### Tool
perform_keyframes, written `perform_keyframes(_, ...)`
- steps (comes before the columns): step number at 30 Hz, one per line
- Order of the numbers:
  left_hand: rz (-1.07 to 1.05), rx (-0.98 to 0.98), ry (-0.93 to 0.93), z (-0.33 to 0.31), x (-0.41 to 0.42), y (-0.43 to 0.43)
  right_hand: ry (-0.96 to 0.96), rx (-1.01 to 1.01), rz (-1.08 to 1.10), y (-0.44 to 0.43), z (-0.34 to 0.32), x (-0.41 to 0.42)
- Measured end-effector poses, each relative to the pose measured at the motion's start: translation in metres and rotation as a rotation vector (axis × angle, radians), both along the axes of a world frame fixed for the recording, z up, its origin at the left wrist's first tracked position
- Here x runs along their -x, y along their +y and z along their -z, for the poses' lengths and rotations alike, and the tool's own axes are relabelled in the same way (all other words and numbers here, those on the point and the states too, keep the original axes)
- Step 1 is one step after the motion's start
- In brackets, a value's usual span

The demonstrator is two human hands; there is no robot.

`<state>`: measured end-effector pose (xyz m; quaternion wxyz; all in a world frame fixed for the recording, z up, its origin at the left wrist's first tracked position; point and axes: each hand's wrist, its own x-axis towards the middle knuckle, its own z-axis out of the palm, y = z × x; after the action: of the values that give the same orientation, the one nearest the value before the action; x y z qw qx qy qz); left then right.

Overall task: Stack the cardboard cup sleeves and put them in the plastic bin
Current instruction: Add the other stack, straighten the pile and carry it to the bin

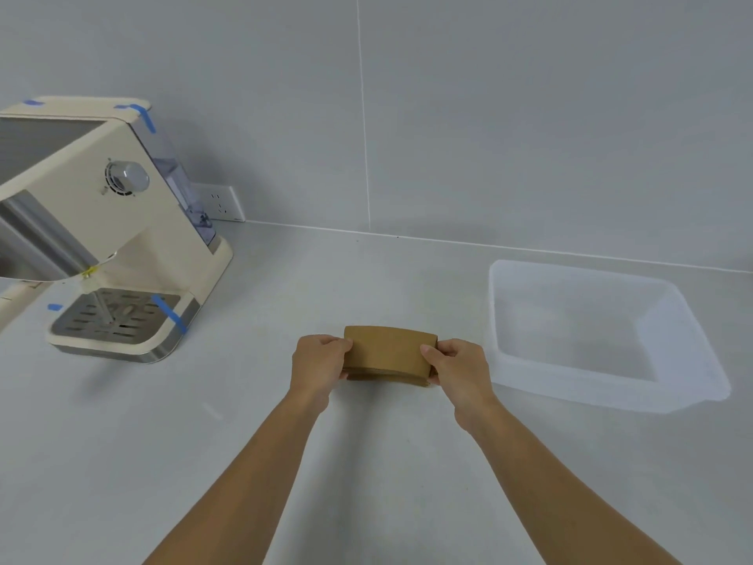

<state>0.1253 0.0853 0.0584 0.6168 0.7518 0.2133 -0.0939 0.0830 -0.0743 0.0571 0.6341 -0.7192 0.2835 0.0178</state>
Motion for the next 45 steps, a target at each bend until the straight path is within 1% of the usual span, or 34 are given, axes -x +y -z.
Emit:
perform_keyframes(5,-0.007,-0.029,0.025,0.008,0.001,0.001,0.013,0.006,-0.017,-0.003,0.006,-0.003)
perform_keyframes(13,0.058,-0.089,0.037,0.016,-0.006,0.001,0.063,0.052,-0.016,-0.008,0.011,-0.002)
perform_keyframes(16,0.087,-0.051,0.124,0.017,-0.011,0.002,0.144,0.023,-0.042,-0.014,0.013,-0.007)
perform_keyframes(20,0.118,0.122,0.328,0.009,-0.019,0.006,0.258,-0.041,-0.080,-0.019,0.014,-0.017)
perform_keyframes(24,0.211,0.085,0.394,0.004,-0.025,0.005,0.285,-0.124,-0.104,-0.019,0.010,-0.021)
perform_keyframes(27,0.236,0.080,0.462,0.002,-0.028,0.004,0.258,-0.199,-0.103,-0.020,0.008,-0.023)
perform_keyframes(30,0.244,0.217,0.527,-0.001,-0.030,0.010,0.242,-0.292,-0.087,-0.022,0.004,-0.023)
perform_keyframes(31,0.271,0.251,0.486,-0.001,-0.028,0.012,0.229,-0.318,-0.098,-0.024,0.004,-0.021)
perform_keyframes(32,0.317,0.248,0.384,0.001,-0.025,0.014,0.194,-0.330,-0.124,-0.026,0.006,-0.019)
perform_keyframes(34,0.397,0.205,0.103,0.007,-0.016,0.017,0.083,-0.316,-0.173,-0.028,0.011,-0.013)
perform_keyframes(35,0.406,0.190,-0.013,0.011,-0.010,0.017,0.027,-0.295,-0.177,-0.029,0.013,-0.010)
perform_keyframes(37,0.391,0.173,-0.146,0.020,-0.001,0.017,-0.068,-0.230,-0.171,-0.029,0.018,-0.005)
perform_keyframes(40,0.354,0.152,-0.230,0.033,0.008,0.017,-0.125,-0.127,-0.172,-0.026,0.022,-0.002)
perform_keyframes(43,0.320,0.118,-0.256,0.041,0.012,0.017,-0.141,-0.069,-0.191,-0.023,0.028,-0.001)
perform_keyframes(45,0.335,0.115,-0.252,0.044,0.015,0.016,-0.144,-0.045,-0.207,-0.022,0.033,0.000)
